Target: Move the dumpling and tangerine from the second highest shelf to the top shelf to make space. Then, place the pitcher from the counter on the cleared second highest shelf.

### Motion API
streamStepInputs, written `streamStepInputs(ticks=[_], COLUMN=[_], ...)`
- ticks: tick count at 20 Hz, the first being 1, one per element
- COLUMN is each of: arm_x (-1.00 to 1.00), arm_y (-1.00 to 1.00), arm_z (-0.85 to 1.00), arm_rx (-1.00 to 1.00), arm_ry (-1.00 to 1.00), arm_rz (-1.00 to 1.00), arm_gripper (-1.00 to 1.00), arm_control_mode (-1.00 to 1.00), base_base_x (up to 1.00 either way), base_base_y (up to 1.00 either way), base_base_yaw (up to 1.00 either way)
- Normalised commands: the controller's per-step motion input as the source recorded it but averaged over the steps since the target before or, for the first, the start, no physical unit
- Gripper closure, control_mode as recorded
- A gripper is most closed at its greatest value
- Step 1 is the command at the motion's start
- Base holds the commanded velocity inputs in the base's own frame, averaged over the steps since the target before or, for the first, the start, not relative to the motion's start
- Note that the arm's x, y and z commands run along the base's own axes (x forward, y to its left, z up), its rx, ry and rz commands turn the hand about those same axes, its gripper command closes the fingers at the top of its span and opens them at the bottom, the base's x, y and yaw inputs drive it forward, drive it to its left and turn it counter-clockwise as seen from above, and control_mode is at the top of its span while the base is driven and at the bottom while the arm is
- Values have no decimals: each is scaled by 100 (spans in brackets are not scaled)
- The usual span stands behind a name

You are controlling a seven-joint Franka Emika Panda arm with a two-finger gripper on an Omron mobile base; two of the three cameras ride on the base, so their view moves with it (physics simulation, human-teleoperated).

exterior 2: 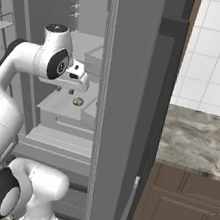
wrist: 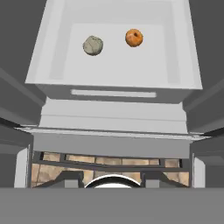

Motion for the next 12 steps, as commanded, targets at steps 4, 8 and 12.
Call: streamStepInputs(ticks=[4,8,12], arm_x=[0,0,1], arm_y=[14,7,1], arm_z=[-7,-52,-58], arm_rx=[-1,0,0], arm_ry=[-7,-21,-17], arm_rz=[0,0,0], arm_gripper=[-100,-100,-100], arm_control_mode=[-100,-100,-100], base_base_x=[0,0,0], base_base_y=[0,0,0], base_base_yaw=[0,0,0])
